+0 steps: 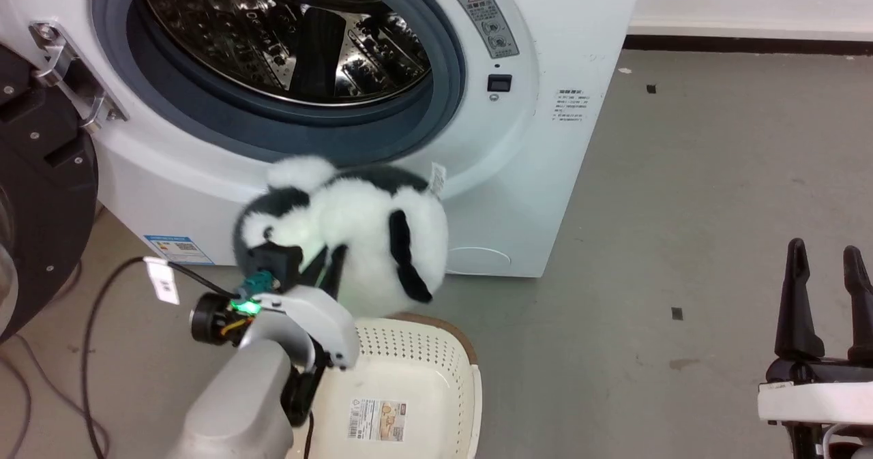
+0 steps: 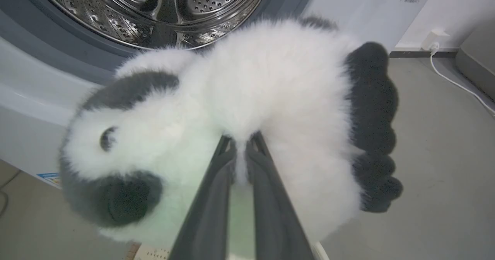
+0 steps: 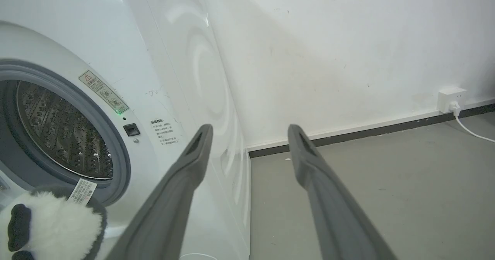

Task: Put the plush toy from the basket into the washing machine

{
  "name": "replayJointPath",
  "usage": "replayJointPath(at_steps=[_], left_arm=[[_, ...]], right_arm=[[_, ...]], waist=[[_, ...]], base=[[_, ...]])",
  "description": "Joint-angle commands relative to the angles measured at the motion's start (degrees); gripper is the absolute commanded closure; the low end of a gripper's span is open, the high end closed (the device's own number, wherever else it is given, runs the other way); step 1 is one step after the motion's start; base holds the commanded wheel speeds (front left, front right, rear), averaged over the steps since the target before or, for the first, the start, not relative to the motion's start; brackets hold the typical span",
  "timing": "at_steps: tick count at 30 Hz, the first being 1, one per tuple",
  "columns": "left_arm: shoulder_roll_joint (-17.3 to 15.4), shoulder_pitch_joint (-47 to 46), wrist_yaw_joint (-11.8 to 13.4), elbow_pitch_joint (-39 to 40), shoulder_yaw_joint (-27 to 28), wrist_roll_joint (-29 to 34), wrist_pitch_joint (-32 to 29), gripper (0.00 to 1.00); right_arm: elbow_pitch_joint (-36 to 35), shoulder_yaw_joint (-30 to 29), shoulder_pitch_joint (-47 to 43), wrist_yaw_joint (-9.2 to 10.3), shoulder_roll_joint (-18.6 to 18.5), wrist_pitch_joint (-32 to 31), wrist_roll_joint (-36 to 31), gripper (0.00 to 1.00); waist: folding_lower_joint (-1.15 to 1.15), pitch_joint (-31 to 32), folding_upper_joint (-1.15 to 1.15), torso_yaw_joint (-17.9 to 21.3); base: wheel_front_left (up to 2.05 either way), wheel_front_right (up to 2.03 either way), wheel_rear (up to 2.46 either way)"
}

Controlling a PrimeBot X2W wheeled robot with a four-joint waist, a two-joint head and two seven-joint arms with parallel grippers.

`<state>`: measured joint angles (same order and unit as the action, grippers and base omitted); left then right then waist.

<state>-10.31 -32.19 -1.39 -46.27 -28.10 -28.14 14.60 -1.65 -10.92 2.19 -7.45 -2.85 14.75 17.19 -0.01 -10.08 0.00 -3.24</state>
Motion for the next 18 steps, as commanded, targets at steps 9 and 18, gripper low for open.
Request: replayJointPath(at_steps=[9, 18], left_arm=[[-2.4, -5.09, 3.22, 7.32, 6.5, 0.38, 0.4, 1.0], [-5.4, -16.22, 4.68, 7.2, 10.73, 1.05, 0.4, 1.0]], right_arm=[[-1.0, -0.38, 1.68, -0.03, -0.03, 0.25, 0.63, 0.0], [-1.95, -0.34, 6.81, -0.03, -0.03, 0.25, 1.33, 0.0]], waist=[[0.01, -5.7, 0.0, 2.26], [0.01, -15.53, 0.0, 5.15]], base=[[0.0, 0.0, 0.0], [0.0, 0.0, 0.0]])
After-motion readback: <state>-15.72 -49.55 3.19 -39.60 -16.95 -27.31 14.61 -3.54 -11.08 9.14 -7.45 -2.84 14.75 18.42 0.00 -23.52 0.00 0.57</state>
